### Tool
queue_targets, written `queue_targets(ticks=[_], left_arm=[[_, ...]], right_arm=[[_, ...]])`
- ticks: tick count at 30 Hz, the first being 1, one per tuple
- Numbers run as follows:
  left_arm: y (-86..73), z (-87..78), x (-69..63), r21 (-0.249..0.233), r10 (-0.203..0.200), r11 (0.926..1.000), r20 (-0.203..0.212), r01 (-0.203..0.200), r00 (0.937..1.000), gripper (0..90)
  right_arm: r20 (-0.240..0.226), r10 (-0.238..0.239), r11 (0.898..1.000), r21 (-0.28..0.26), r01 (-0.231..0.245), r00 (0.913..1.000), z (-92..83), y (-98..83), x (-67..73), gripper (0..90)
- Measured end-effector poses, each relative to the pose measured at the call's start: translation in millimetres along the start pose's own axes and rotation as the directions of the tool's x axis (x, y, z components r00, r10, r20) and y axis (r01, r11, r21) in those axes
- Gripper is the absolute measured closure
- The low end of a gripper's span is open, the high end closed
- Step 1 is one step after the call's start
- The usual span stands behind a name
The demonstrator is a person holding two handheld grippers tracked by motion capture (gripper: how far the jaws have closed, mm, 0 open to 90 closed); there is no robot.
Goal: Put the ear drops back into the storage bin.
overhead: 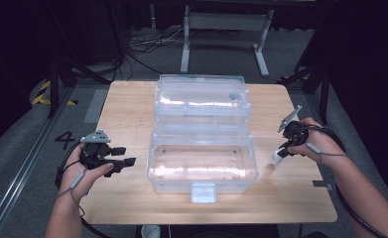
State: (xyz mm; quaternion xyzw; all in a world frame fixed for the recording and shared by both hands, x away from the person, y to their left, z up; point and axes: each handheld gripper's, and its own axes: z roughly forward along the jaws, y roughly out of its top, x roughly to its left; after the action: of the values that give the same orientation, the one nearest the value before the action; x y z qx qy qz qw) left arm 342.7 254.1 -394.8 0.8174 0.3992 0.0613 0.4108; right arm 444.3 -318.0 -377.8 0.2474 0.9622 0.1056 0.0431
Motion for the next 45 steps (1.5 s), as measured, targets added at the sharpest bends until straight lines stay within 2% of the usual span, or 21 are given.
queue_targets(ticks=[5,15,28,34,39,45], left_arm=[[0.3,0.1,-0.3,0.000,0.001,1.0000,-0.001,-0.001,1.0000,40.1],[0.4,0.3,-0.5,0.000,0.002,1.0000,-0.002,-0.002,1.0000,40.1],[0.3,-0.5,0.3,-0.004,-0.003,1.0000,-0.002,0.003,1.0000,40.1],[0.8,0.3,0.6,-0.003,-0.003,1.0000,0.003,0.003,1.0000,40.1],[1.6,1.2,1.7,-0.001,0.005,1.0000,0.002,-0.005,1.0000,40.1],[2.3,2.0,1.4,0.000,0.001,1.0000,0.004,-0.001,1.0000,40.0]], right_arm=[[0.009,-0.030,1.000,-0.001,0.030,0.9995,-15.9,4.5,7.0,71.1],[0.014,-0.084,0.996,-0.003,0.084,0.9963,-36.2,13.8,18.2,71.1],[0.020,-0.112,0.993,-0.020,0.113,0.9935,-63.7,23.8,34.7,71.1],[0.035,-0.151,0.988,-0.027,0.152,0.9880,-75.6,29.2,45.3,71.1],[0.023,-0.150,0.987,-0.050,0.151,0.9884,-85.2,32.8,54.6,71.1],[0.031,-0.196,0.979,-0.055,0.197,0.9802,-96.2,39.5,67.4,71.1]])
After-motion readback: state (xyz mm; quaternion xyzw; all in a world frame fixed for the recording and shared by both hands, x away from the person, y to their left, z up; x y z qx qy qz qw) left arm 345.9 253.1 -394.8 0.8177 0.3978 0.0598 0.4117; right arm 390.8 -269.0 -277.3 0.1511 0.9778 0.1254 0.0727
